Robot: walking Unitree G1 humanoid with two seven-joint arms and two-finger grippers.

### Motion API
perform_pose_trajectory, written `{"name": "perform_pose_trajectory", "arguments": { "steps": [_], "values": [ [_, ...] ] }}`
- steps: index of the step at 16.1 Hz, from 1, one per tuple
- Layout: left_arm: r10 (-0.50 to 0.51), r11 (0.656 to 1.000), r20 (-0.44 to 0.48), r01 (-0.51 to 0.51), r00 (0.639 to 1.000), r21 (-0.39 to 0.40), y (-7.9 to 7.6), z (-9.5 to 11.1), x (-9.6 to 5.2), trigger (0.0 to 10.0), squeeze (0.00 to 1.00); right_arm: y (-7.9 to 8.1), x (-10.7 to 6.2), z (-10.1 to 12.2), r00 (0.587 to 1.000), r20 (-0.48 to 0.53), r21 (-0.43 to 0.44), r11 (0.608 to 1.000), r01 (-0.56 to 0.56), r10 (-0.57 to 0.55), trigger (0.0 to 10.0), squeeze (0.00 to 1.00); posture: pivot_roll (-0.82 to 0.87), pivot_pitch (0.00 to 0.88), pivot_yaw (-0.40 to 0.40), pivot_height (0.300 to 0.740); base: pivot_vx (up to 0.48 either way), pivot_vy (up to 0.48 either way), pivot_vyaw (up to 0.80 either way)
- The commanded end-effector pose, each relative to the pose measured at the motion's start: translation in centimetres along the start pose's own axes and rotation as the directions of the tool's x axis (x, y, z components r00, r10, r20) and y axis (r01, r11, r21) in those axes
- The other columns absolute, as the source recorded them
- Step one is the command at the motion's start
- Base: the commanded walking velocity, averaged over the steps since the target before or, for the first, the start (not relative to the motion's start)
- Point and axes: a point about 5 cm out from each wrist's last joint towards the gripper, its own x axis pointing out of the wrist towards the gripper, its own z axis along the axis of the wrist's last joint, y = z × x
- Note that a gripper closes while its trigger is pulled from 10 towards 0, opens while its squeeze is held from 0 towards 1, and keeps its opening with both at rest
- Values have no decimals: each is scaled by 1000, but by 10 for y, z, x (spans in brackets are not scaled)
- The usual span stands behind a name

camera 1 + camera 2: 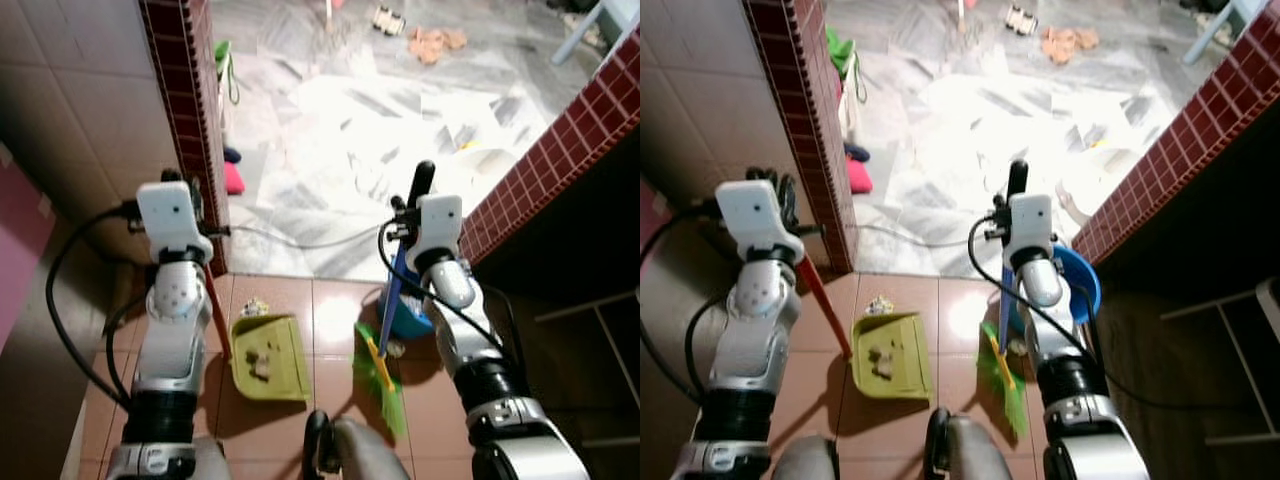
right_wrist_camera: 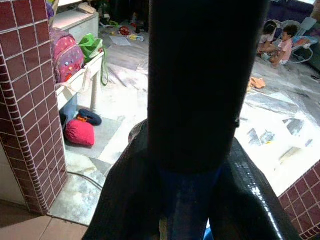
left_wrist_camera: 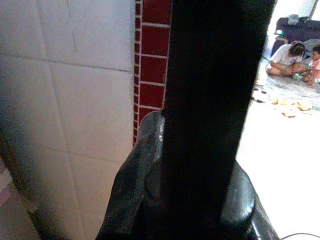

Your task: Sweep floor

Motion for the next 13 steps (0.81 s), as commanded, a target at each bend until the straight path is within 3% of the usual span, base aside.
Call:
{"name": "perform_pose_trajectory", "arguments": {
  "steps": [1,5,13],
  "values": [
    [-39,999,53,39,998,-3,-9,14,2,10000,0,-5,1,-2,1000,-16,5,1000,21,-21,10000,0,36,128,-123,740,0,0,0],
    [-50,999,48,50,998,-6,-12,17,0,10000,0,-2,2,-2,1000,-15,9,1000,15,-15,10000,0,38,132,-127,740,0,0,-495],
    [-72,997,31,72,997,-2,-16,17,-1,10000,0,-1,1,-4,1000,-21,13,1000,6,-6,10000,0,32,137,-129,740,0,0,0]
  ]
}}
